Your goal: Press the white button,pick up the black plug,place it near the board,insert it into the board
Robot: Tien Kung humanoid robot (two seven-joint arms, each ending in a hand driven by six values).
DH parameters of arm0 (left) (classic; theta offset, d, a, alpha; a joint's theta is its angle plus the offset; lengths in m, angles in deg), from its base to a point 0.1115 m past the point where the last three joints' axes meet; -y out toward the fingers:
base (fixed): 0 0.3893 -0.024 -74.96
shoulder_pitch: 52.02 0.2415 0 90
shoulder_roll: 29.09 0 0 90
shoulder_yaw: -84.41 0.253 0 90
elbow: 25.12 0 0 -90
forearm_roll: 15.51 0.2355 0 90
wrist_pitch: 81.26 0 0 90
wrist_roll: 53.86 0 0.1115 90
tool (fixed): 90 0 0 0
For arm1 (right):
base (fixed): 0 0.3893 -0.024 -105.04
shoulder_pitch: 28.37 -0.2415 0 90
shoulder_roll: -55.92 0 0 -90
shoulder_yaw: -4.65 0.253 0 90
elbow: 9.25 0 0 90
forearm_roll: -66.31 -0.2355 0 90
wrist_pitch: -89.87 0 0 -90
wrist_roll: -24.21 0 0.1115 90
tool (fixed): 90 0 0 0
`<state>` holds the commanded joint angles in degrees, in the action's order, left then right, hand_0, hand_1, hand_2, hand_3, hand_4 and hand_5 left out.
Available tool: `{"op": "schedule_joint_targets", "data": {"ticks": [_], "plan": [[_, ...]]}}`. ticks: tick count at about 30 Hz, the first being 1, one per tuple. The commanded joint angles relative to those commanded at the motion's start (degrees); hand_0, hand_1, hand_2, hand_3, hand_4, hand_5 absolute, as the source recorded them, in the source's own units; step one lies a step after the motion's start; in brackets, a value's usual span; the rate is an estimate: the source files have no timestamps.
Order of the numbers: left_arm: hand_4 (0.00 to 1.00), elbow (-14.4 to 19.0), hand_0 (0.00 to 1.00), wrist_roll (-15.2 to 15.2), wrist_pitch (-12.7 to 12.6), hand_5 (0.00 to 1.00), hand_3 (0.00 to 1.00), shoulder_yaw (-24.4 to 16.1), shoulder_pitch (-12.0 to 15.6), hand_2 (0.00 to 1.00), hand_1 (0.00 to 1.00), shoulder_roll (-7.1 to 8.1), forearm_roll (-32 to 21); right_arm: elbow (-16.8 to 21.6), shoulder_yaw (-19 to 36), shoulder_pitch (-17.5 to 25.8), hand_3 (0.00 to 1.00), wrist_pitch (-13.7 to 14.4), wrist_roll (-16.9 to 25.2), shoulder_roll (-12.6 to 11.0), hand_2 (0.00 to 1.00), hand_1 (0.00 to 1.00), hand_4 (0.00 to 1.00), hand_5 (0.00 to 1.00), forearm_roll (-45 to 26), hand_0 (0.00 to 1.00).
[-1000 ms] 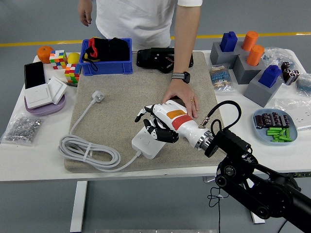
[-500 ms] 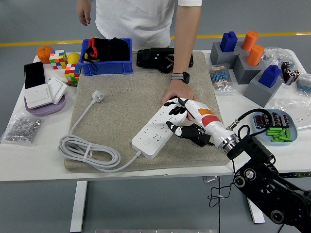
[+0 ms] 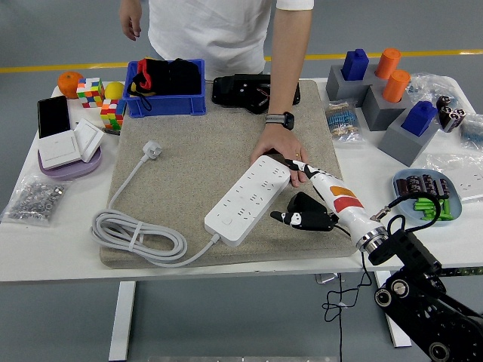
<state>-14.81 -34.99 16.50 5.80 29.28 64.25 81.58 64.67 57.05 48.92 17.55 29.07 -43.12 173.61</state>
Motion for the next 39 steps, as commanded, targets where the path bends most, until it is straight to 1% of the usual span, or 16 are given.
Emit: {"op": "schedule_joint_targets", "data": {"ticks": [4,5,10,11,16,17,22,23,28,29,34,35,39], "plan": [[0.559,0.0,0.692,0.0,0.0,0.17,0.645,0.0,0.1,0.641,0.666,-0.02,0.1,-1.8,0.8,0.9,0.888,0.6,0.4,-0.3,0.803,0.84,0.998,0.501,0.6,0.878],[0.559,0.0,0.691,0.0,0.0,0.17,0.645,-0.1,0.1,0.641,0.666,-0.03,0.1,-2.3,0.8,1.1,0.859,0.8,0.6,-0.4,0.781,0.817,0.998,0.451,0.7,0.853],[0.559,0.0,0.691,0.0,0.0,0.17,0.645,-0.2,0.2,0.641,0.666,-0.09,0.3,-4.2,0.4,1.8,0.859,1.2,0.8,-0.6,0.781,0.817,0.998,0.451,0.9,0.853],[0.559,0.0,0.691,0.0,0.0,0.171,0.645,-0.2,0.3,0.641,0.665,-0.12,0.2,-4.5,0.3,1.9,0.847,1.4,1.0,-0.5,0.753,0.803,0.998,0.428,0.9,0.846],[0.559,0.0,0.691,-0.1,-0.1,0.171,0.645,0.1,0.1,0.641,0.665,-0.28,-0.2,-5.6,0.0,1.9,0.847,2.2,1.8,-0.3,0.753,0.803,0.998,0.428,0.3,0.846],[0.559,0.0,0.691,-0.1,-0.1,0.171,0.644,0.2,0.1,0.641,0.665,-0.31,-0.3,-5.9,-0.1,1.8,0.801,2.6,2.1,-0.2,0.689,0.746,0.998,0.37,0.0,0.814],[0.559,0.0,0.691,-0.1,-0.1,0.171,0.644,0.1,0.0,0.641,0.665,-0.29,-0.1,-6.8,-0.4,1.4,0.801,3.5,2.9,-0.1,0.689,0.746,0.998,0.37,-0.4,0.814],[0.559,0.0,0.691,-0.1,-0.1,0.17,0.645,0.1,0.0,0.641,0.665,-0.28,-0.1,-6.9,-0.4,1.4,0.761,3.6,2.9,-0.1,0.658,0.716,0.998,0.284,-0.5,0.777],[0.559,0.0,0.691,-0.1,-0.1,0.17,0.645,-0.1,0.1,0.641,0.665,-0.27,0.0,-8.2,-1.2,1.0,0.761,4.7,3.8,0.2,0.658,0.716,0.998,0.284,-0.8,0.777],[0.559,0.0,0.69,-0.1,-0.1,0.171,0.645,-0.1,0.1,0.641,0.665,-0.28,0.0,-8.7,-1.4,0.8,0.716,4.9,4.1,0.2,0.614,0.674,0.948,0.208,-0.9,0.744],[0.559,0.0,0.69,-0.1,-0.1,0.171,0.645,0.1,0.1,0.641,0.665,-0.29,-0.1,-10.5,-2.1,-0.1,0.716,6.4,6.4,0.6,0.614,0.674,0.948,0.208,-2.1,0.744],[0.559,0.0,0.691,-0.1,-0.1,0.171,0.644,0.1,0.1,0.641,0.665,-0.29,-0.2,-10.7,-2.3,-0.3,0.677,6.7,6.7,0.7,0.595,0.654,0.904,0.175,-2.3,0.714],[0.559,0.0,0.691,-0.1,-0.1,0.171,0.644,0.2,0.1,0.641,0.665,-0.31,-0.3,-11.2,-2.9,-0.7,0.677,7.1,7.4,1.0,0.595,0.654,0.904,0.175,-2.8,0.714]]}}
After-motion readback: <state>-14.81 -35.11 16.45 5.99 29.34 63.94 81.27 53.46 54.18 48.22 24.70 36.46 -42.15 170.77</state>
